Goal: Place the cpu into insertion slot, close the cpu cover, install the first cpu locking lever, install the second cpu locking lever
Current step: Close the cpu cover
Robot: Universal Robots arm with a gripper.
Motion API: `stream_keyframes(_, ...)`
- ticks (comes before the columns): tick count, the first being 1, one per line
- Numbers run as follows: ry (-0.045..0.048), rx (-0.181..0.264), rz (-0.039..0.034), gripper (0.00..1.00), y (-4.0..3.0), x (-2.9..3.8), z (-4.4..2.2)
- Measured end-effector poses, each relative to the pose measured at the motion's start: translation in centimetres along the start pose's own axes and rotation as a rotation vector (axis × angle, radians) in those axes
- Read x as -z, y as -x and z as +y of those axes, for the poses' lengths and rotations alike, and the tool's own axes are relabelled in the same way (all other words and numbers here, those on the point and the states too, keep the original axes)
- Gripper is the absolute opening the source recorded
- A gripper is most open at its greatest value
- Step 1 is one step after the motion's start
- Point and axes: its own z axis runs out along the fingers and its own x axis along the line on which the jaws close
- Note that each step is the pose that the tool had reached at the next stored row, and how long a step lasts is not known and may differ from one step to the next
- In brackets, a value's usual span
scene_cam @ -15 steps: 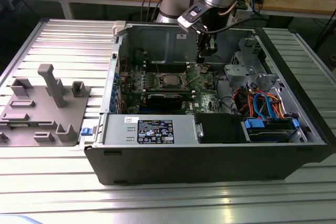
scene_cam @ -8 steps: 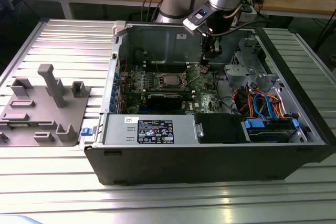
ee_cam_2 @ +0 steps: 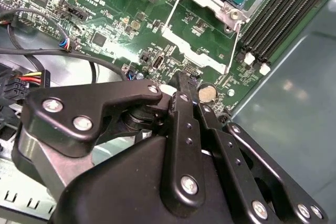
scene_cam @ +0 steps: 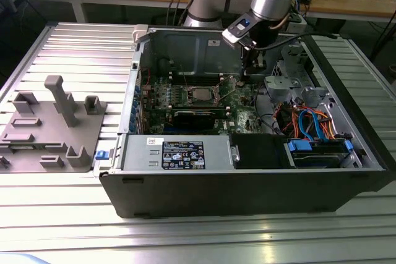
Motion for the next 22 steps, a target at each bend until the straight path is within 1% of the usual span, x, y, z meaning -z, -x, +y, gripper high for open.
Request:
stream_keyframes(3,-0.0005,0.0,0.0,0.11,-0.01,-0.58,0.04)
stream_keyframes(6,-0.0004,0.0,0.0007,0.11,-0.02,-1.02,0.04)
stream_keyframes(8,-0.0004,0.0,0.0008,0.11,-0.03,-1.12,-0.26)
stream_keyframes(12,-0.0003,0.0,0.001,0.11,-0.06,-1.21,-1.07)
stream_keyframes(14,0.0001,0.0,0.0011,0.11,-0.08,-1.25,-1.63)
stream_keyframes(15,0.0005,0.0,0.0014,0.11,-0.11,-1.29,-2.28)
stream_keyframes(16,0.0007,0.0,0.0017,0.11,-0.12,-1.32,-2.65)
stream_keyframes(19,0.0009,0.0,0.0026,0.11,-0.15,-1.39,-3.37)
stream_keyframes(21,0.0009,0.0,0.0039,0.11,-0.18,-1.47,-3.98)
stream_keyframes(22,0.0009,0.0,0.0043,0.11,-0.18,-1.48,-4.13)
